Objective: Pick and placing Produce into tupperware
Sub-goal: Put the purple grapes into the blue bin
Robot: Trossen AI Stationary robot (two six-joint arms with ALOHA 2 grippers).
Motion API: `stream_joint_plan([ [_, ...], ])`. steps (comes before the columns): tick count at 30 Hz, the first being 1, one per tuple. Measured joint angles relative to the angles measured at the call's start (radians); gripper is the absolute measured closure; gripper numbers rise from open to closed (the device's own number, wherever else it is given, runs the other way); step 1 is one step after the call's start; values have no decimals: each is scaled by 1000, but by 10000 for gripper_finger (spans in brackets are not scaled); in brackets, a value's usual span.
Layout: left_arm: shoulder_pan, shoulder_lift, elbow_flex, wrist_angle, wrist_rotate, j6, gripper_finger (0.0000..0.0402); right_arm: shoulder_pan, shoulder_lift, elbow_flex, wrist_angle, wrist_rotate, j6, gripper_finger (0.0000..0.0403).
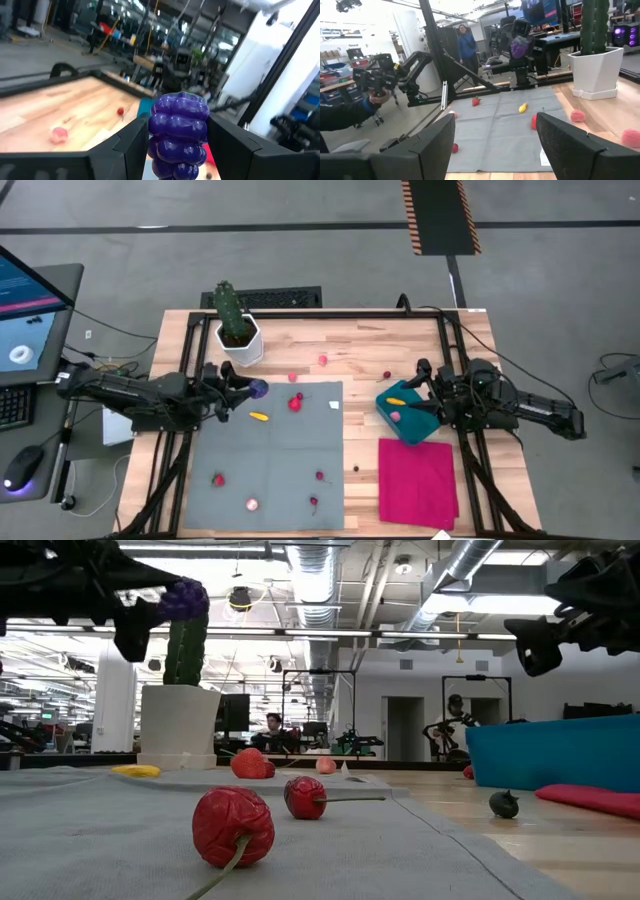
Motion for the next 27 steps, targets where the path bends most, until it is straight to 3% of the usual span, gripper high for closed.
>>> stream_joint_plan([
  [14, 9, 433, 256, 61, -18, 121, 227, 0, 0, 0, 1, 9, -28, 101],
  [23, 54, 794, 504, 74, 52, 145, 227, -33, -1, 0, 32, 81, -36, 101],
  [25, 60, 877, 560, 98, 81, 175, 227, -50, -1, 0, 25, 52, -36, 101],
  [27, 68, 958, 620, 130, 131, 193, 227, -63, 0, 0, 49, -46, -28, 101],
])
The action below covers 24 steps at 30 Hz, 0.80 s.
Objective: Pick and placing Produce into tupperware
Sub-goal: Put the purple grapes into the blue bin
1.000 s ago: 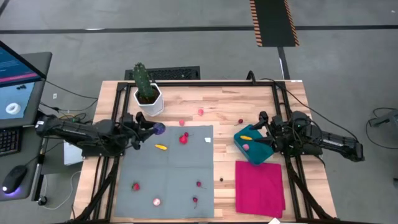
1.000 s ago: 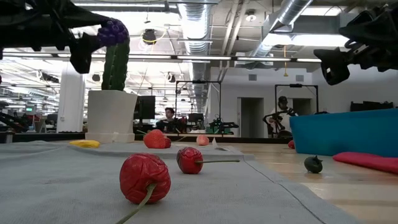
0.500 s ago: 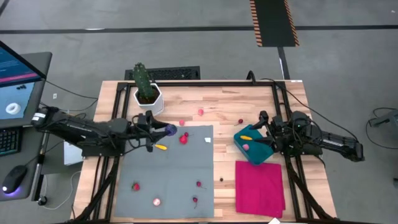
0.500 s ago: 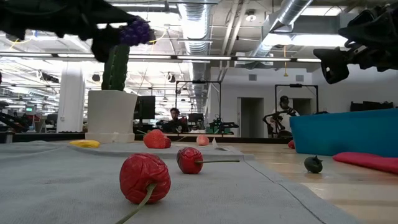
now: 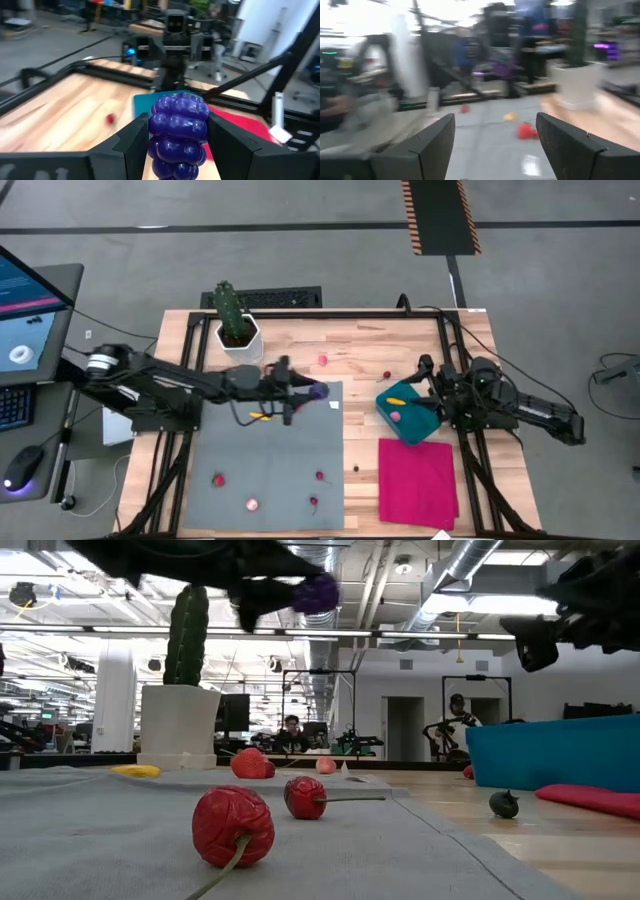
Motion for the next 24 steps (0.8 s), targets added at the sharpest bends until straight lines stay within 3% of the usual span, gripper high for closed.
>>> stream_joint_plan([
  [3, 13, 111, 100, 23, 70, 2, 227, -17, -11, 3, 84, -159, 9, 101],
  [6, 26, 211, 194, 36, 124, 4, 227, -44, -17, 57, 98, -233, 10, 101],
  [16, 67, 462, 424, 34, 164, -75, 227, -117, -17, 90, 93, -203, 124, 101],
  [24, 109, 645, 641, -27, 254, -102, 227, -87, -18, 90, 319, -219, 226, 101],
])
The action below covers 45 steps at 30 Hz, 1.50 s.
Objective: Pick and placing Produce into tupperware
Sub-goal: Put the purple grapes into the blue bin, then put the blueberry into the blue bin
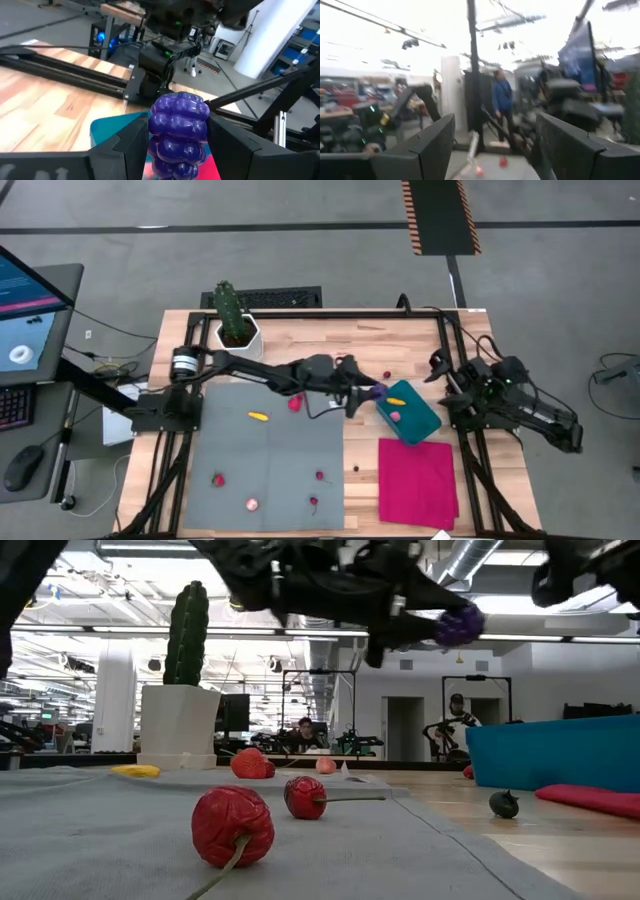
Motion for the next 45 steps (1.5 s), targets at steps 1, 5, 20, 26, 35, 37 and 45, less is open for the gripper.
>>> stream_joint_plan([
  [1, 3, 26, 37, -28, 13, -4, 227, 4, 0, 1, 27, -8, 12, 101],
  [5, 6, 135, 191, -144, 46, -3, 227, 16, 0, 2, 47, -44, 35, 101],
  [20, -3, 264, 432, -381, 71, 58, 200, 112, 0, 1, -21, -73, 27, 101],
  [26, -7, 264, 431, -403, 20, 81, 139, 139, 0, 2, -22, -73, 8, 101],
  [35, -19, 246, 430, -215, 250, 102, 121, 152, 0, 2, -132, -74, -27, 101],
  [37, -19, 215, 430, -238, 296, 116, 126, 151, 1, 2, -179, -74, -28, 101],
  [45, -36, 61, 430, -387, 281, 219, 144, 198, 0, -3, -225, -62, -56, 101],
])
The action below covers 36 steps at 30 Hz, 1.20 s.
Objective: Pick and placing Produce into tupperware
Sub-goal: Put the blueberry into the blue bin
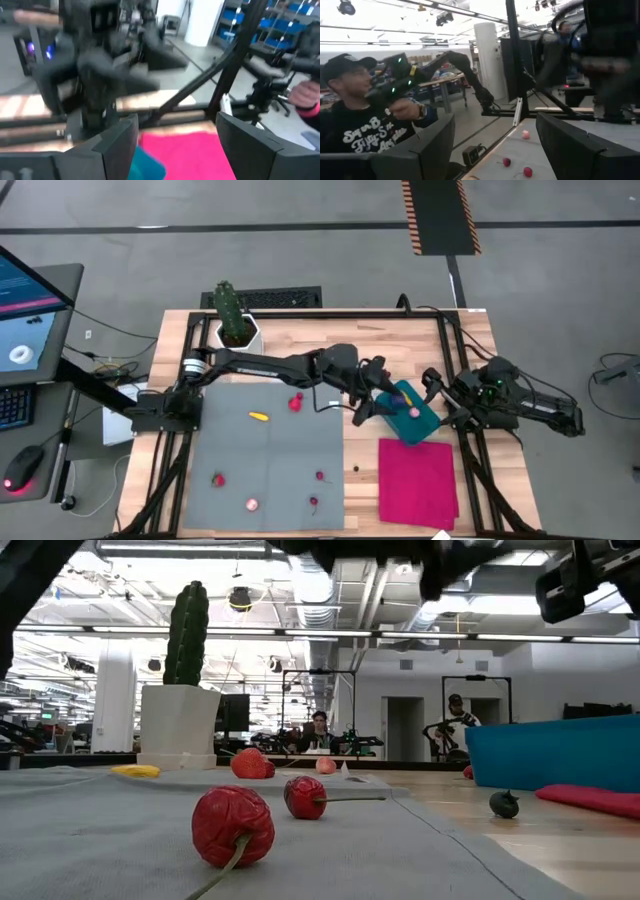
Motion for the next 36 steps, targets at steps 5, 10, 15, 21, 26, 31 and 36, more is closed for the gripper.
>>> stream_joint_plan([
  [5, -37, -96, 0, -40, -74, 46, 152, 48, 0, 0, 0, 51, -23, 101],
  [10, -78, -206, 0, -147, -175, 139, 152, 99, 0, 0, -1, 72, -23, 101],
  [15, -119, -327, -73, -120, -181, 158, 152, 146, 0, 0, -2, 113, -36, 101],
  [21, -165, -515, -266, -43, -243, 201, 152, 188, 0, -1, -15, 175, -68, 101],
  [26, -187, -693, -570, 165, -320, 202, 152, 193, 0, -1, -27, 209, -75, 101],
  [31, -186, -857, -907, 446, -394, 126, 152, 193, 0, -1, -40, 233, -91, 101],
  [36, -187, -980, -1115, 464, -502, 32, 152, 193, 0, -1, -37, 233, -145, 101],
])
